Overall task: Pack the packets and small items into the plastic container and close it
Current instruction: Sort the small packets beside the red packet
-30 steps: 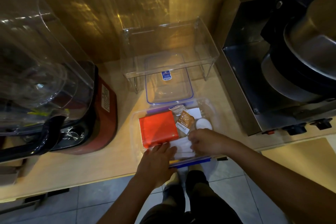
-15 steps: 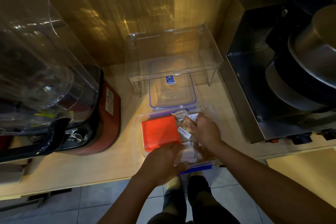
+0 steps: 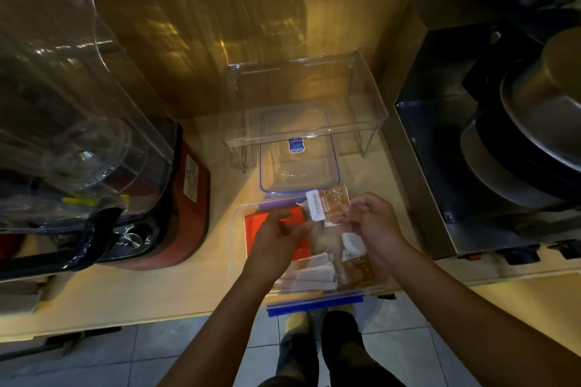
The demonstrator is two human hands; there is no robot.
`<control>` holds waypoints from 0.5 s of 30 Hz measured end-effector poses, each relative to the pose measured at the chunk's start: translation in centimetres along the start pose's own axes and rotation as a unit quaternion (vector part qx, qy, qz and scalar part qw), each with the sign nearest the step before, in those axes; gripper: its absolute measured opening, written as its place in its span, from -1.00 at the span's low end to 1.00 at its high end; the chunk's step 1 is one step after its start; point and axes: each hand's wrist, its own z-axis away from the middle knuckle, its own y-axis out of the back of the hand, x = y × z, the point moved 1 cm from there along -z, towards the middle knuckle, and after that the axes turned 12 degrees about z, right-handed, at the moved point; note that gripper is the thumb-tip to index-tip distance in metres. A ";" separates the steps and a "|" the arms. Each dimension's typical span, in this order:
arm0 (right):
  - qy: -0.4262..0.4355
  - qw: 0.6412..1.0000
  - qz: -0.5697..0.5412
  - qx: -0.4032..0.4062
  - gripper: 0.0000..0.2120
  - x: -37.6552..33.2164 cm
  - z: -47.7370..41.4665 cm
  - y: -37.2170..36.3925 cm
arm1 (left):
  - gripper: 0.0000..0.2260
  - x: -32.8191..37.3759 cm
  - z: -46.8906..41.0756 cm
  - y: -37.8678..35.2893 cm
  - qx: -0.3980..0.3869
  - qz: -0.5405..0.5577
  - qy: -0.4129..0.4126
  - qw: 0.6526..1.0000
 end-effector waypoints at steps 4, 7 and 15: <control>-0.044 0.992 -0.080 -0.083 -0.87 0.5 1.4 -0.6 | -0.89 0.2 0.2 -1.3 -0.008 0.132 0.007 0.991; -0.045 0.989 -0.035 -0.140 -0.82 1.6 2.0 -1.0 | -0.90 -0.1 0.3 -1.4 0.043 0.173 -0.014 0.984; 0.072 0.958 0.277 -0.013 -0.79 2.4 0.0 -0.5 | -0.87 -1.3 -0.1 1.1 0.110 -0.024 -0.159 0.981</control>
